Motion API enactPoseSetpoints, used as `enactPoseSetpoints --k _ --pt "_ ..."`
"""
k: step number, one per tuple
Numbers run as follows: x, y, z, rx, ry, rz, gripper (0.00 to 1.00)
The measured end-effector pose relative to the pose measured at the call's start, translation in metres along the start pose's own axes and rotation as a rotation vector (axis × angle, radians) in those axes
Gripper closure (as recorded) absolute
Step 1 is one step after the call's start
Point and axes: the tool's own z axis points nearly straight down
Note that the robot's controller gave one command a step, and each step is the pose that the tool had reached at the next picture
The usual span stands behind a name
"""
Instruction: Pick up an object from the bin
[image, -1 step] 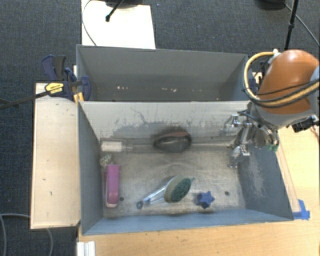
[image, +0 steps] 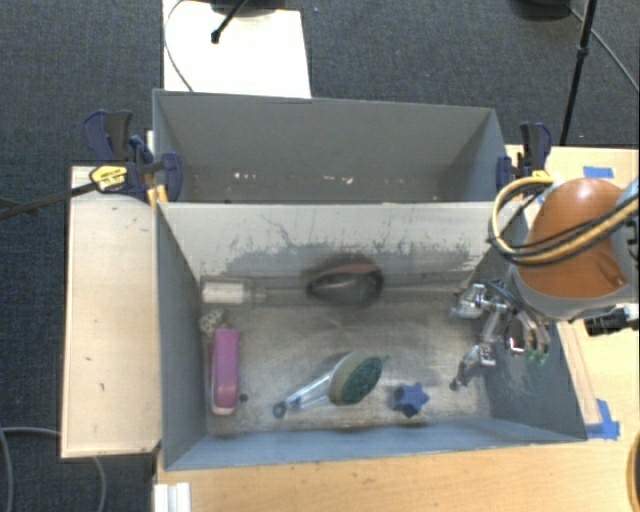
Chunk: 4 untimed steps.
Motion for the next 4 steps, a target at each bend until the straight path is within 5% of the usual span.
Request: enactPoseSetpoints --k 1,2,3,4 --pt "0.047 0.035 0.052 -0.001 -0.015 -0.056 0.0" --pt "0.052 0.07 0.05 0.001 -0.017 -0.267 0.0" --pt "0.052 0.07 0.049 0.001 -0.015 -0.269 1.0" --pt "0.037 0.026 -0.128 0.004 -0.015 -0.473 1.0"
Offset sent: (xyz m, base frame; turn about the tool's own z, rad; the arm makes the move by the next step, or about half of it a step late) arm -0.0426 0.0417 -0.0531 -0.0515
